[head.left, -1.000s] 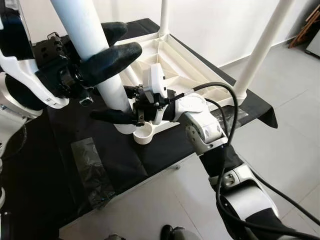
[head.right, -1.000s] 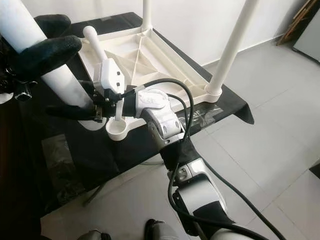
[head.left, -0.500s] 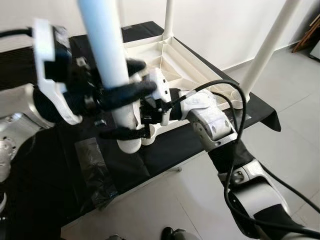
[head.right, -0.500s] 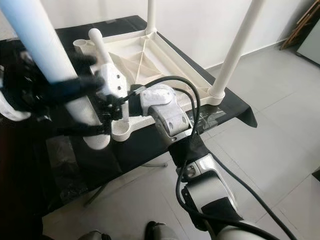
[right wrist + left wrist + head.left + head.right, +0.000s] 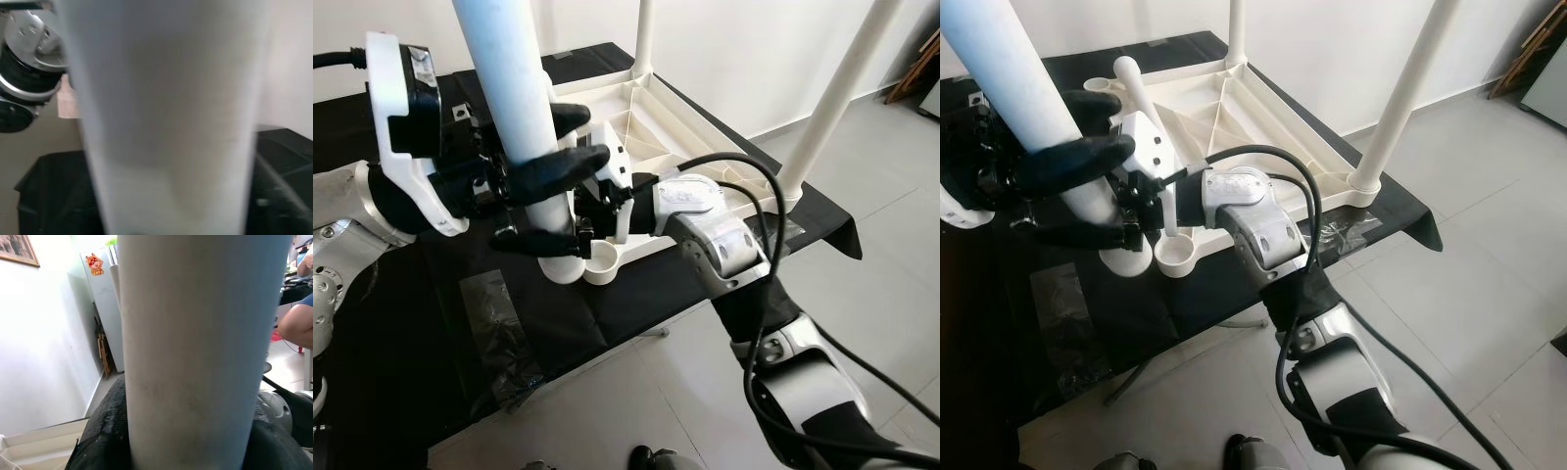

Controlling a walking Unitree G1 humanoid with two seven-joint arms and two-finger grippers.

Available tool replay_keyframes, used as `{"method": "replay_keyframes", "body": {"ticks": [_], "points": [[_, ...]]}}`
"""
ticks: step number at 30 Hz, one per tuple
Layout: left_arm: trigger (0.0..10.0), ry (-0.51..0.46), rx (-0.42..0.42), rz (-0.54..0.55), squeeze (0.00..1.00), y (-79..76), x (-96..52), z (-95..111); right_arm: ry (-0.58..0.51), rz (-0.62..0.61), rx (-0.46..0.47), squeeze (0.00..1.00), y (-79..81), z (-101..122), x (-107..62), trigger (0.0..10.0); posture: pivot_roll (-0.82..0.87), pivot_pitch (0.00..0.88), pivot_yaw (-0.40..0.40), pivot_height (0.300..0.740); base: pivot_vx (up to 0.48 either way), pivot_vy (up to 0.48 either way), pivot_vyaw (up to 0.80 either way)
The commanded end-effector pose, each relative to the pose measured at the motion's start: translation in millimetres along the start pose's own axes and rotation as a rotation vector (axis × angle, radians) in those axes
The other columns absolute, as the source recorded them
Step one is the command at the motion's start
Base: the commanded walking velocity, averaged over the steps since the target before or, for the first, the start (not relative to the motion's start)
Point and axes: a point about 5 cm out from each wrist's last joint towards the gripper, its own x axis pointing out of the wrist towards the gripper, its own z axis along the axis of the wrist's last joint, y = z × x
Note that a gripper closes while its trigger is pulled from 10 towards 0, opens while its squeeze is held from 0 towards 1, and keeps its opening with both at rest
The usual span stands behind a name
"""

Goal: Building children table

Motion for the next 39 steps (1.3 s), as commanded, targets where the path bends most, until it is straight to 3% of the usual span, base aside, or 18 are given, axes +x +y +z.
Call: {"method": "replay_keyframes", "body": {"ticks": [1,11,12,14,15,19,22,23,24,26,29,31,35,36,37,38,39], "points": [[0.0,0.013,-0.043,-0.068,0.00,-9.8,6.7,-8,-0.007,0.031,-0.030,0.00,4.6,7,12.1,0.0,-0.08,0.101,-0.044,0.740,0.000,0.000,0.00],[0.0,0.026,-0.039,-0.076,0.00,-9.3,6.2,-12,0.042,0.057,-0.023,0.00,10.5,0,7.8,0.0,-0.09,0.099,-0.041,0.740,0.000,0.000,0.00],[9.2,0.043,-0.058,-0.044,1.00,-4.9,6.0,-15,0.062,0.052,-0.029,0.00,10.0,-2,5.5,0.0,-0.09,0.100,-0.042,0.740,0.000,0.000,0.00],[9.2,0.043,-0.058,-0.044,1.00,-4.9,6.0,-15,0.062,0.052,-0.029,0.00,10.0,-2,5.5,0.0,-0.09,0.100,-0.042,0.740,0.000,0.000,0.00],[10.0,0.041,-0.048,-0.014,1.00,-1.3,5.4,-15,0.071,0.041,-0.031,0.00,8.6,-3,4.2,0.0,-0.09,0.101,-0.043,0.740,0.000,0.000,0.00],[10.0,0.037,-0.029,0.028,1.00,3.7,4.2,-14,0.077,0.028,-0.035,0.00,6.8,-4,2.8,0.0,-0.09,0.101,-0.043,0.740,0.000,0.000,0.00],[10.0,0.035,0.080,0.461,1.00,55.9,-37.7,-4,0.109,-0.124,-0.050,0.00,-16.1,-7,-17.6,0.0,-0.09,0.121,-0.043,0.740,0.000,0.000,0.00],[10.0,0.037,0.096,0.550,1.00,64.7,-49.0,-2,0.115,-0.157,-0.051,0.00,-20.4,-7,-22.4,0.0,-0.09,0.122,-0.043,0.740,0.000,0.000,0.00],[10.0,0.037,0.096,0.550,1.00,64.7,-49.0,-2,0.115,-0.157,-0.051,0.00,-20.4,-7,-22.4,0.0,-0.09,0.122,-0.043,0.740,0.000,0.000,0.00],[10.0,0.011,0.084,0.740,1.00,78.7,-79.2,4,0.133,-0.228,-0.049,0.00,-29.3,-8,-34.8,0.0,-0.09,0.134,-0.046,0.740,0.000,0.000,0.00],[10.0,-0.003,0.066,0.799,1.00,80.4,-91.2,4,0.138,-0.261,-0.046,0.00,-33.1,-9,-40.3,0.0,-0.09,0.138,-0.047,0.740,0.000,0.000,0.00],[10.0,0.007,0.019,0.875,1.00,72.2,-111.3,-5,0.129,-0.346,-0.035,0.00,-42.9,-6,-53.2,0.0,-0.09,0.156,-0.052,0.740,0.000,0.000,0.00],[10.0,0.029,-0.039,0.882,1.00,58.6,-117.3,-18,0.085,-0.394,-0.019,0.00,-49.0,-2,-60.8,0.0,-0.09,0.166,-0.056,0.740,0.000,0.000,0.00],[10.0,0.075,-0.097,0.830,1.00,42.0,-112.2,-36,0.019,-0.366,0.011,0.00,-49.8,3,-64.3,2.5,-0.09,0.190,-0.058,0.740,0.000,0.000,0.00],[10.0,0.114,-0.148,0.773,1.00,25.6,-106.3,-50,-0.032,-0.330,0.032,0.00,-49.4,6,-67.3,4.3,-0.09,0.193,-0.059,0.740,0.000,0.000,0.00],[10.0,0.114,-0.148,0.773,1.00,25.6,-106.3,-50,-0.032,-0.330,0.032,0.00,-49.4,6,-67.3,4.3,-0.09,0.193,-0.059,0.740,0.000,0.000,0.00],[10.0,0.149,-0.194,0.721,1.00,8.6,-99.9,-64,-0.072,-0.280,0.058,0.00,-47.9,9,-70.6,10.0,-0.09,0.204,-0.064,0.740,0.000,0.000,0.00]]}}
